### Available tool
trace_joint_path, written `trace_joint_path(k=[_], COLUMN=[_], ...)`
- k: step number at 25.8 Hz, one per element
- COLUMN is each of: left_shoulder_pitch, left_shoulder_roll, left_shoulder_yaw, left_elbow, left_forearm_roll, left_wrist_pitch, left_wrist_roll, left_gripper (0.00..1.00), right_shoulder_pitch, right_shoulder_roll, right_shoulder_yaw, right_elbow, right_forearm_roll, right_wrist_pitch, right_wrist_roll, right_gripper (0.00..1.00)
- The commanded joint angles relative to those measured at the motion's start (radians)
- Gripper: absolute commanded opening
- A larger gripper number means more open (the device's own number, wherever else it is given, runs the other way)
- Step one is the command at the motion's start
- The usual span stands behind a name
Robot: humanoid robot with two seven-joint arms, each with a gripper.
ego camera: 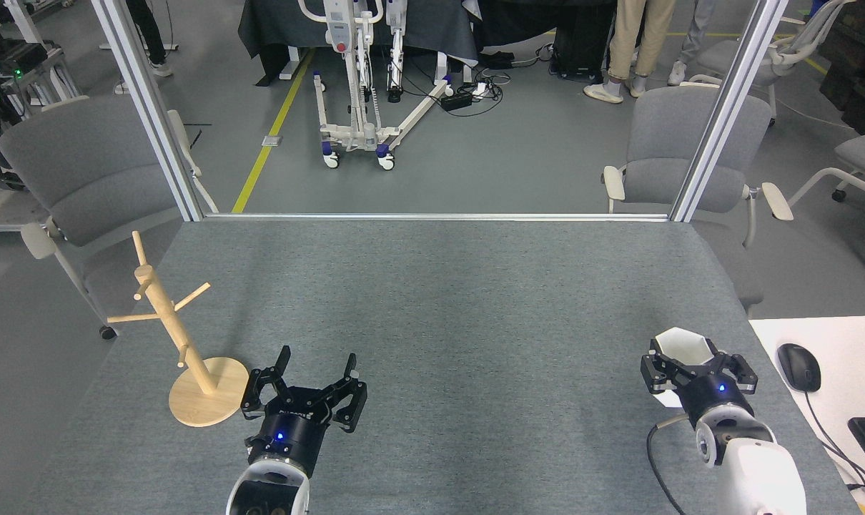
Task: Hang cup on storage rack
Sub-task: 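Lift the white cup with the right gripper and carry it toward the center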
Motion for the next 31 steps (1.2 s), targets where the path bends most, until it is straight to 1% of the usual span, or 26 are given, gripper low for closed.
trace_joint_path(k=[1, 3, 5, 7, 10, 11, 12, 13, 15, 16, 19, 21, 23, 26, 29, 31], left_shoulder_pitch=[0.001, 0.001, 0.001, 0.001, 0.001, 0.001, 0.001, 0.001, 0.001, 0.001, 0.001, 0.001, 0.001, 0.001, 0.002, 0.004], left_shoulder_roll=[0.0, 0.0, 0.0, 0.0, -0.001, 0.0, 0.0, 0.0, 0.0, 0.0, 0.0, 0.0, 0.0, 0.0, 0.0, 0.003], left_shoulder_yaw=[-0.001, -0.001, 0.0, 0.0, 0.0, 0.0, 0.0, 0.0, 0.0, 0.0, 0.0, -0.001, -0.001, 0.0, 0.0, 0.0], left_elbow=[-0.001, -0.001, -0.001, -0.001, -0.001, -0.001, -0.001, -0.003, -0.003, -0.003, -0.004, -0.004, -0.004, -0.003, -0.004, -0.004], left_forearm_roll=[0.0, 0.0, 0.0, 0.0, 0.0, 0.0, 0.0, 0.0, 0.0, 0.0, 0.0, 0.0, 0.0, 0.0, 0.0, 0.0], left_wrist_pitch=[0.001, 0.001, 0.001, 0.001, 0.001, 0.001, 0.001, 0.001, 0.001, 0.001, 0.001, 0.001, 0.002, 0.002, 0.002, 0.001], left_wrist_roll=[0.0, 0.0, 0.0, 0.0, 0.0, 0.0, 0.0, 0.0, 0.0, 0.0, 0.0, 0.0, 0.0, 0.0, 0.0, 0.0], left_gripper=[0.99, 0.99, 0.99, 0.99, 0.99, 0.99, 0.99, 0.99, 0.99, 0.99, 0.99, 0.99, 0.99, 0.99, 0.99, 0.99], right_shoulder_pitch=[-0.009, -0.004, -0.003, 0.0, 0.0, -0.001, -0.001, -0.004, -0.006, -0.007, -0.02, -0.029, -0.035, -0.041, -0.081, -0.109], right_shoulder_roll=[-0.005, -0.018, -0.021, -0.03, -0.07, -0.068, -0.065, -0.059, -0.053, -0.045, -0.022, -0.015, 0.015, 0.039, 0.041, 0.041], right_shoulder_yaw=[-0.007, -0.044, -0.067, -0.073, -0.116, -0.119, -0.119, -0.119, -0.118, -0.115, -0.088, -0.023, 0.042, 0.151, 0.267, 0.367], right_elbow=[-0.131, -0.234, -0.336, -0.444, -0.58, -0.616, -0.645, -0.672, -0.718, -0.741, -0.803, -0.827, -0.843, -0.86, -0.86, -0.858], right_forearm_roll=[-0.007, -0.026, -0.058, -0.125, -0.245, -0.271, -0.282, -0.283, -0.283, -0.285, -0.285, -0.285, -0.274, -0.22, -0.191, -0.171], right_wrist_pitch=[0.005, -0.001, -0.005, -0.005, -0.005, -0.004, 0.001, 0.007, 0.01, 0.018, 0.093, 0.128, 0.183, 0.278, 0.427, 0.539], right_wrist_roll=[0.136, 0.211, 0.306, 0.401, 0.537, 0.583, 0.623, 0.651, 0.675, 0.683, 0.722, 0.729, 0.729, 0.731, 0.731, 0.74], right_gripper=[0.38, 0.38, 0.38, 0.38, 0.38, 0.38, 0.38, 0.37, 0.28, 0.27, 0.26, 0.24, 0.21, 0.2, 0.2, 0.2])
